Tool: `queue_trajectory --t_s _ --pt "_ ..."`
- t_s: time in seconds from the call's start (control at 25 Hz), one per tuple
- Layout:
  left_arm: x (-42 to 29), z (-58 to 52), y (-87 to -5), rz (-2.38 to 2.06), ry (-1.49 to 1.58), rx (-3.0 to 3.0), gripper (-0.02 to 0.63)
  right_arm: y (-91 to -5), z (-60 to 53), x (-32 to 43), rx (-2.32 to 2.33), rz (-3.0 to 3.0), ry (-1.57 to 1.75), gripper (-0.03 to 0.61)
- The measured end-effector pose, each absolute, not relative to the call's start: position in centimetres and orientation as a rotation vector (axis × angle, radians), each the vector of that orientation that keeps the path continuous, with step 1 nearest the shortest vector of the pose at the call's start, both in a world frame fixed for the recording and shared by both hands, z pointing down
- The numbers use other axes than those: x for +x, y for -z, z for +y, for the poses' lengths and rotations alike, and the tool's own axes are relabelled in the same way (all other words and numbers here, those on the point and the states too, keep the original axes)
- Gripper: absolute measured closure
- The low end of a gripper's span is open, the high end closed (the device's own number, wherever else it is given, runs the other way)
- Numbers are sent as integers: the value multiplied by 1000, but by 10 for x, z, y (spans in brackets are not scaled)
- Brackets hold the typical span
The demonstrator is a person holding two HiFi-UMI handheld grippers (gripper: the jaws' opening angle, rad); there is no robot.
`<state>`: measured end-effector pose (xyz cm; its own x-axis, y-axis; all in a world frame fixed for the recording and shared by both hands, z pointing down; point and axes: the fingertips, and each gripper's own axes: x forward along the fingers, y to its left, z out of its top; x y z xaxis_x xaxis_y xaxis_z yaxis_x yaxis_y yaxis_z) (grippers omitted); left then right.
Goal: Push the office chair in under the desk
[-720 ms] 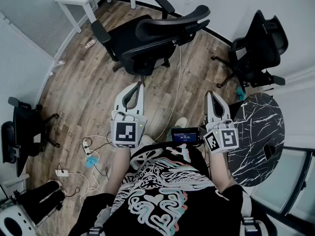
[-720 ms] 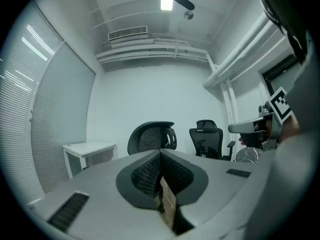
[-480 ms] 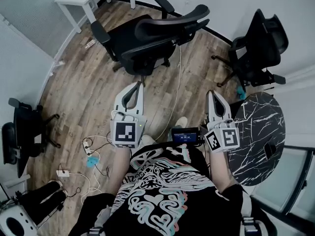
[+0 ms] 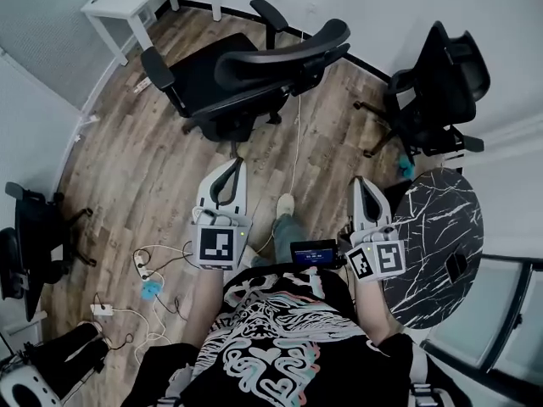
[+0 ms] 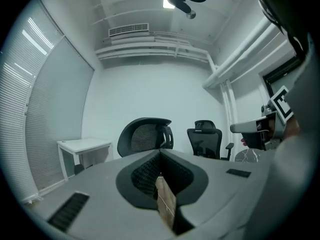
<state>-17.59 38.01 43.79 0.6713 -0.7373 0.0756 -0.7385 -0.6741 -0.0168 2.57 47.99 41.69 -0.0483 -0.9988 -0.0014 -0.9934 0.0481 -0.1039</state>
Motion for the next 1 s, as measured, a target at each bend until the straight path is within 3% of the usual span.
queue_trajectory --t_s 1.0 --pt "-144 207 -437 -1746 -266 2594 603 -446 258 79 -1689 2703 180 549"
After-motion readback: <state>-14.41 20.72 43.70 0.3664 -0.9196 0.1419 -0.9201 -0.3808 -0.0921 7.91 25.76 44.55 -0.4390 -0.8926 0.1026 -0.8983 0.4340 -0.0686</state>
